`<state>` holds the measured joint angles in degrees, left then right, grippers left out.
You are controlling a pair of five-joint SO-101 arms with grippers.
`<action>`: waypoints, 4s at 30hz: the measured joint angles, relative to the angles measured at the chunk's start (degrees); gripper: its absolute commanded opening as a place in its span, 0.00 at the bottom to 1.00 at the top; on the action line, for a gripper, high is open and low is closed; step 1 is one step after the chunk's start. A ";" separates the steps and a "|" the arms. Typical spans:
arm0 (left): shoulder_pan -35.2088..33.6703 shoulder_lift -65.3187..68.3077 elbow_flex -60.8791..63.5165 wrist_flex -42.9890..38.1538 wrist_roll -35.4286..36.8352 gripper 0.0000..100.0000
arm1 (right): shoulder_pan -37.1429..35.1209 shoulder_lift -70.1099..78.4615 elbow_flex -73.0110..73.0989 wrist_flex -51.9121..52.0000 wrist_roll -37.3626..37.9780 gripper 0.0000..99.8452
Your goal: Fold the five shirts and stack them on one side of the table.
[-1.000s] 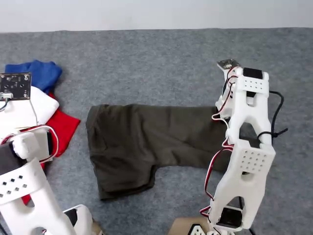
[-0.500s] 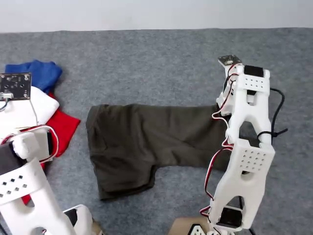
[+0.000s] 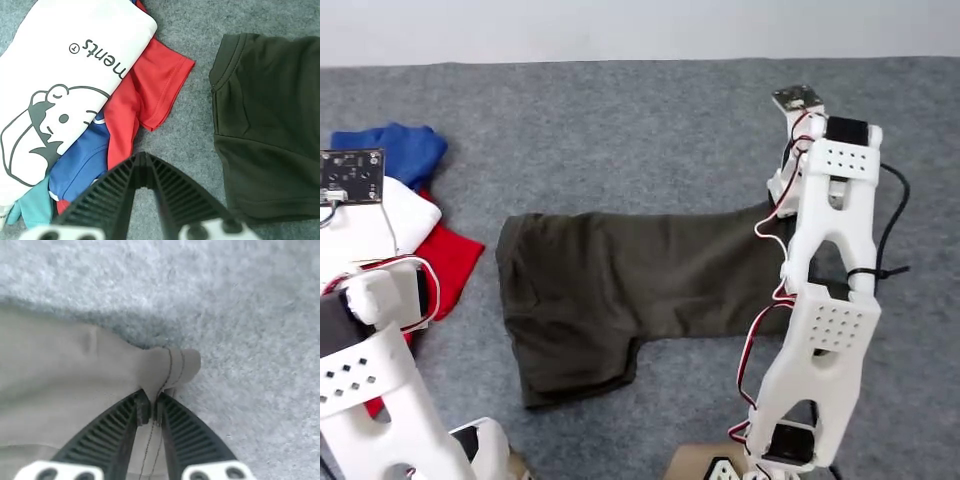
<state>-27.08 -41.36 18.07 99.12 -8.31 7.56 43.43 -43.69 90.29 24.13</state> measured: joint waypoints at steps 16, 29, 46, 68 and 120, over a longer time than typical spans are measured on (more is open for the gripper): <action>0.00 0.00 0.00 0.00 0.00 0.00 | -1.05 5.19 -5.45 -1.67 0.00 0.03; 0.00 0.00 0.00 0.00 0.00 0.00 | -0.97 9.85 -6.77 -2.73 0.00 0.14; 0.00 0.00 0.00 0.00 0.00 0.00 | -0.97 10.02 -19.96 5.36 0.00 0.20; -2.64 0.00 -2.73 0.09 -3.16 0.00 | -7.47 -14.77 2.55 10.20 4.04 0.01; -33.14 0.00 23.65 -15.91 -15.21 0.00 | -69.10 -46.42 71.56 -15.65 10.81 0.24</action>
<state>-60.22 -41.36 41.71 83.21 -23.52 -61.54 -2.99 27.87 74.64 34.95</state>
